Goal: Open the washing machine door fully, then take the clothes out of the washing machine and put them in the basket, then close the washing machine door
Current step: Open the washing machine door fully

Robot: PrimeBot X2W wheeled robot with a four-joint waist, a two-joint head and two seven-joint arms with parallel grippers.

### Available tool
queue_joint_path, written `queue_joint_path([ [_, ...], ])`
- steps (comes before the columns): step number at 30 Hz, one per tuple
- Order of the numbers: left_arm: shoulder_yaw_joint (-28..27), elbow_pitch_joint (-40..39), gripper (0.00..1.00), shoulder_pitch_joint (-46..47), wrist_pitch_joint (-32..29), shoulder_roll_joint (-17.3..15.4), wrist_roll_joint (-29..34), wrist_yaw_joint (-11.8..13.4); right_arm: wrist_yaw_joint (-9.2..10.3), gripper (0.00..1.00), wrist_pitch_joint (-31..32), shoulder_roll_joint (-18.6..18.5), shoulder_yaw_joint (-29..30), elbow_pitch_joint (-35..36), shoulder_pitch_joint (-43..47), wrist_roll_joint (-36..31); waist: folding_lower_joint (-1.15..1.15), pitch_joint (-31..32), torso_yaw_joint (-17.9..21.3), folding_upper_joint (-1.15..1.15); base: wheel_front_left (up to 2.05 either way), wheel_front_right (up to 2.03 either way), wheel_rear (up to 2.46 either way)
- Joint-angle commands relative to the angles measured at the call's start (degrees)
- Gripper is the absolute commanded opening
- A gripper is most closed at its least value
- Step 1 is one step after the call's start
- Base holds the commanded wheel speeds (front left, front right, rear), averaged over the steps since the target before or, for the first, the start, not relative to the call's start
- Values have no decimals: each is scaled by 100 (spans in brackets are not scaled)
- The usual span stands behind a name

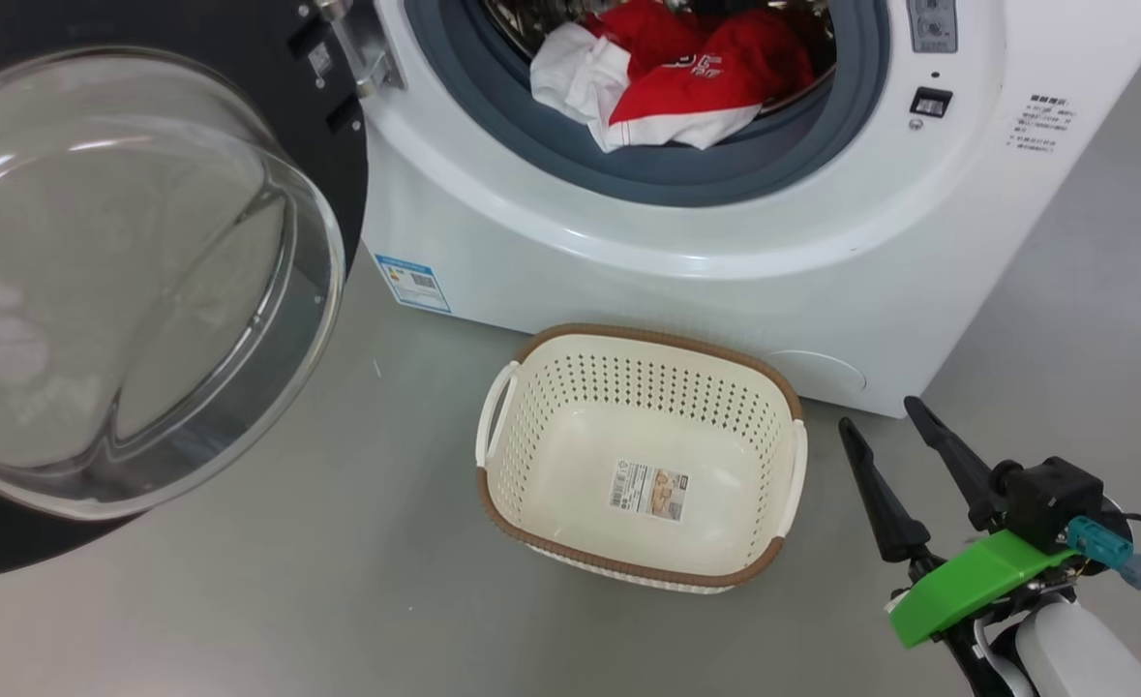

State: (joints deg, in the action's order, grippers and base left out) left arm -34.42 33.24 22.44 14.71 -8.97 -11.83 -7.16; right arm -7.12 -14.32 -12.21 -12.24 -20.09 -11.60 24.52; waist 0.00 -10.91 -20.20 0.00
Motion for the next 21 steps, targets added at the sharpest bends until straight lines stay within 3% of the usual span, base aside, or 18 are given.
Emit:
queue_joint_path([
  [1,-59,-217,0,-139,29,-233,-49,-32,-36,100,-68,7,-143,108,113,-28,0,128,-44,0,0,0,0],
  [5,118,-507,1,-473,29,-55,-127,-32,-36,100,-68,58,-148,95,202,-16,0,310,-68,0,0,0,0],
  [10,361,-904,51,-921,29,144,-235,-33,-36,100,-68,123,-160,83,315,1,0,528,-55,0,0,0,0],
  [11,423,-985,78,-1014,29,183,-246,-33,-36,100,-68,133,-156,87,336,4,0,557,-49,0,0,0,0],
  [13,536,-1142,100,-1187,29,252,-261,-33,-36,100,-68,151,-143,97,374,3,0,619,-36,0,0,0,0],
  [21,1035,-1581,100,-1705,29,386,-317,-33,-36,100,-68,207,-30,138,526,17,0,803,90,0,0,0,0],
])
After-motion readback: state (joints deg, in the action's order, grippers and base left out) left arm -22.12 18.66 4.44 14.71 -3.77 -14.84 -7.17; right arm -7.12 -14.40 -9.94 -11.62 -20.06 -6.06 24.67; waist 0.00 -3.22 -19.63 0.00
